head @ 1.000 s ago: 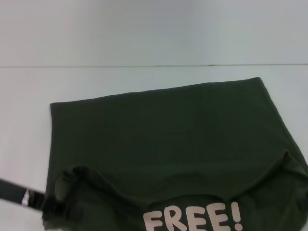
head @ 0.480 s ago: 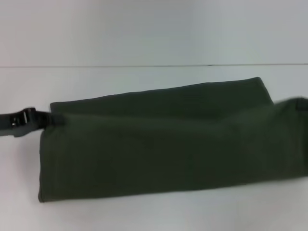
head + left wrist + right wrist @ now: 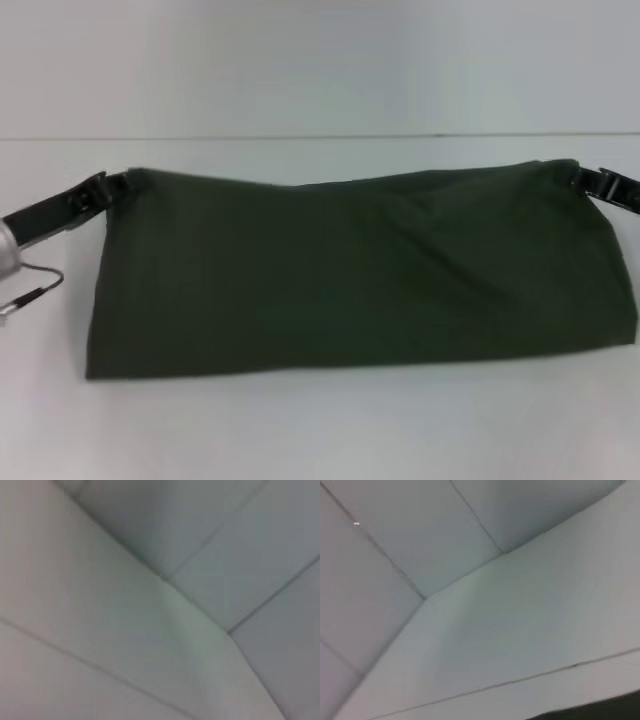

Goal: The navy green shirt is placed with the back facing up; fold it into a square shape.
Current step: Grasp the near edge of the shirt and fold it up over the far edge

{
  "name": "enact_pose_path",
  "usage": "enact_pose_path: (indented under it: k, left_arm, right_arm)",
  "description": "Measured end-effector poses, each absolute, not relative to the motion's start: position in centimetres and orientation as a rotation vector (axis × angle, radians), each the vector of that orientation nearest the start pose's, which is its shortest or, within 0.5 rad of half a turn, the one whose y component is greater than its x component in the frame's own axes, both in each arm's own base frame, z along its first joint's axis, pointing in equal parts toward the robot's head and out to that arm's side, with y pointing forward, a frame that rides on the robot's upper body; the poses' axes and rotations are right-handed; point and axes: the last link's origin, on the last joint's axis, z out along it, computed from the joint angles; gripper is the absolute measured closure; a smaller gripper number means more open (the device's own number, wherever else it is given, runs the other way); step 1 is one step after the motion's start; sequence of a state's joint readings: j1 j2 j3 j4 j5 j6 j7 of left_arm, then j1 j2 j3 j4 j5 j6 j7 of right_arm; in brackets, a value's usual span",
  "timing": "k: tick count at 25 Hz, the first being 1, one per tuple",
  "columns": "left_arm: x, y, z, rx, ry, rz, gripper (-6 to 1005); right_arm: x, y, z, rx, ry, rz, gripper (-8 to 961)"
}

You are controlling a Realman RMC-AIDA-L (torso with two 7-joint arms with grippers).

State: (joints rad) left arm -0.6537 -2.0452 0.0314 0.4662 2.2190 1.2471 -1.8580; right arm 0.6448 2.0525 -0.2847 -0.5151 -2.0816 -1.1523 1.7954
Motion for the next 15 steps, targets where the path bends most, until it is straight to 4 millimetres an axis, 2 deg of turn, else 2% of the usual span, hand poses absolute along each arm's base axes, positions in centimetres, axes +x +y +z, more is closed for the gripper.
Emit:
enact_pose_path:
  k: [7,15]
  left_arm:
    - [-30.5,39.5,1.5,-1.785,-1.402,-0.984,971]
    - [-30.3,40.1,1.0,-1.713,-1.374,-1.006,958]
  right_arm:
    - [29.6,41.3,2.6,-1.910,1.242,0.823,918]
    - [30.0,42.2,2.3,-1.817,1.257,0.817,917]
